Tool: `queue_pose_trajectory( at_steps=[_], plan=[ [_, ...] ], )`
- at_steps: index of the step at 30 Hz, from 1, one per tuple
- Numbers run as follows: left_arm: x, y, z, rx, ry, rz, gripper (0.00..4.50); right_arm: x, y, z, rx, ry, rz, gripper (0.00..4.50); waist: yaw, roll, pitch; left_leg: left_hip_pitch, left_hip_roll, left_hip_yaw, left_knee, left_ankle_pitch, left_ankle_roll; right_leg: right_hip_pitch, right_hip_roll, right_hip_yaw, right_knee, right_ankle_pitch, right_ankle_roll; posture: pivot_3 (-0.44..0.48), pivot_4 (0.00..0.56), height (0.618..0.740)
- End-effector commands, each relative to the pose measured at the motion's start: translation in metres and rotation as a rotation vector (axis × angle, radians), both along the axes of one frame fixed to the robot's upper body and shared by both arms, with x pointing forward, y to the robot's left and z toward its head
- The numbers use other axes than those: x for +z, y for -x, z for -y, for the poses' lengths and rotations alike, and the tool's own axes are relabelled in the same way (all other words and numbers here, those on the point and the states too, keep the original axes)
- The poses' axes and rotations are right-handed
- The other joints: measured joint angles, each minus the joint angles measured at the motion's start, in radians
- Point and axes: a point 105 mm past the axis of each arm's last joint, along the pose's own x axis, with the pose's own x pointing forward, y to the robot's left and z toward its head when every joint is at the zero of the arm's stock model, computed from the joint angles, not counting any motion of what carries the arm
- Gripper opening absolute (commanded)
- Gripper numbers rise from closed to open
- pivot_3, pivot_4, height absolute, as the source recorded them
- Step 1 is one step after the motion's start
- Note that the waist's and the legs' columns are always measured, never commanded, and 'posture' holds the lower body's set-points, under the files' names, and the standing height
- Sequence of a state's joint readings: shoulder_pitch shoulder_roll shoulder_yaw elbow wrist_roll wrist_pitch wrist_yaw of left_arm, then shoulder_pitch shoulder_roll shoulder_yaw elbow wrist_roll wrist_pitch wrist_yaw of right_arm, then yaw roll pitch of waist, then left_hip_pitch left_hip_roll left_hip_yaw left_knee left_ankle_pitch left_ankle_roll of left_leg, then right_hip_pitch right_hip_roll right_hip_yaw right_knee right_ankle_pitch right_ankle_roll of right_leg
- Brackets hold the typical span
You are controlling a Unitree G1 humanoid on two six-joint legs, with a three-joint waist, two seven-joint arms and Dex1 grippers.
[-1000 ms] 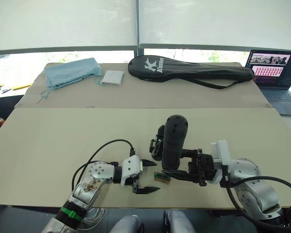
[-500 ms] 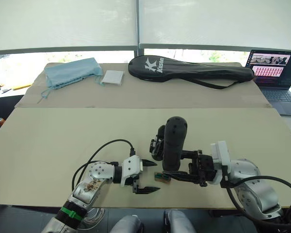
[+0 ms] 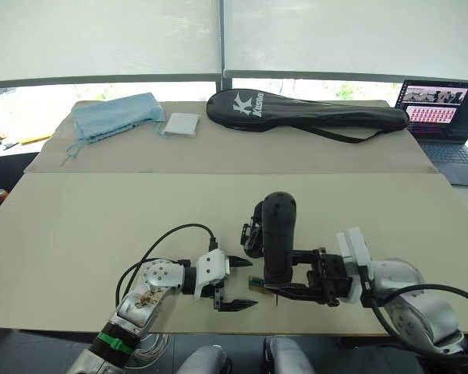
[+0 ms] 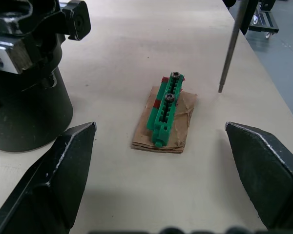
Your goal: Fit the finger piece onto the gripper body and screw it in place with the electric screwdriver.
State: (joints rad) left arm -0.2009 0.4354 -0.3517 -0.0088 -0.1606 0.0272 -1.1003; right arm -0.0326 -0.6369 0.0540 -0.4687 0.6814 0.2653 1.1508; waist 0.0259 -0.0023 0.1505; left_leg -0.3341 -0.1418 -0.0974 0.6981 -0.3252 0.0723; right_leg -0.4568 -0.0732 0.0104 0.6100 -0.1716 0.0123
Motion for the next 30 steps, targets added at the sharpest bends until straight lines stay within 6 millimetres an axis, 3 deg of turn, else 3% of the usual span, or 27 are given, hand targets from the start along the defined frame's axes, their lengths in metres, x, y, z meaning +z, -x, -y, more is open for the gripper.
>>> queue_pose_trajectory(
  at_steps=[1,8,14,30],
  plan=[
    [-0.013,0.005,-0.007,0.03,-0.022,-0.056,4.5,0.024,0.006,0.005,-0.006,-0.045,0.081,1.92,0.0,0.0,0.0,0.0,0.0,0.0,0.0,0.0,0.0,0.0,0.0,0.0,0.0,0.0,0.0,0.0,0.15,0.74],
    [-0.01,0.007,-0.016,0.049,0.007,-0.047,4.5,0.041,0.007,0.018,-0.108,-0.085,0.166,1.92,-0.011,0.0,0.0,0.0,0.001,0.0,-0.001,0.0,0.0,0.0,0.0,0.0,0.0,0.0,0.0,0.0,0.15,0.74],
    [-0.011,0.007,-0.012,0.027,-0.002,-0.038,4.5,0.05,0.0,0.014,-0.135,-0.117,0.248,1.92,-0.013,0.0,0.0,0.001,0.001,0.0,-0.001,0.0,-0.001,0.0,0.001,0.0,0.0,0.0,0.0,0.0,0.15,0.74],
    [-0.015,0.007,-0.01,0.015,-0.024,-0.035,4.5,0.036,-0.002,-0.007,-0.064,-0.121,0.251,1.92,-0.012,0.0,0.0,0.001,0.0,0.0,-0.001,0.0,-0.001,0.0,0.0,0.0,0.0,0.0,0.0,0.0,0.15,0.74]
  ],
)
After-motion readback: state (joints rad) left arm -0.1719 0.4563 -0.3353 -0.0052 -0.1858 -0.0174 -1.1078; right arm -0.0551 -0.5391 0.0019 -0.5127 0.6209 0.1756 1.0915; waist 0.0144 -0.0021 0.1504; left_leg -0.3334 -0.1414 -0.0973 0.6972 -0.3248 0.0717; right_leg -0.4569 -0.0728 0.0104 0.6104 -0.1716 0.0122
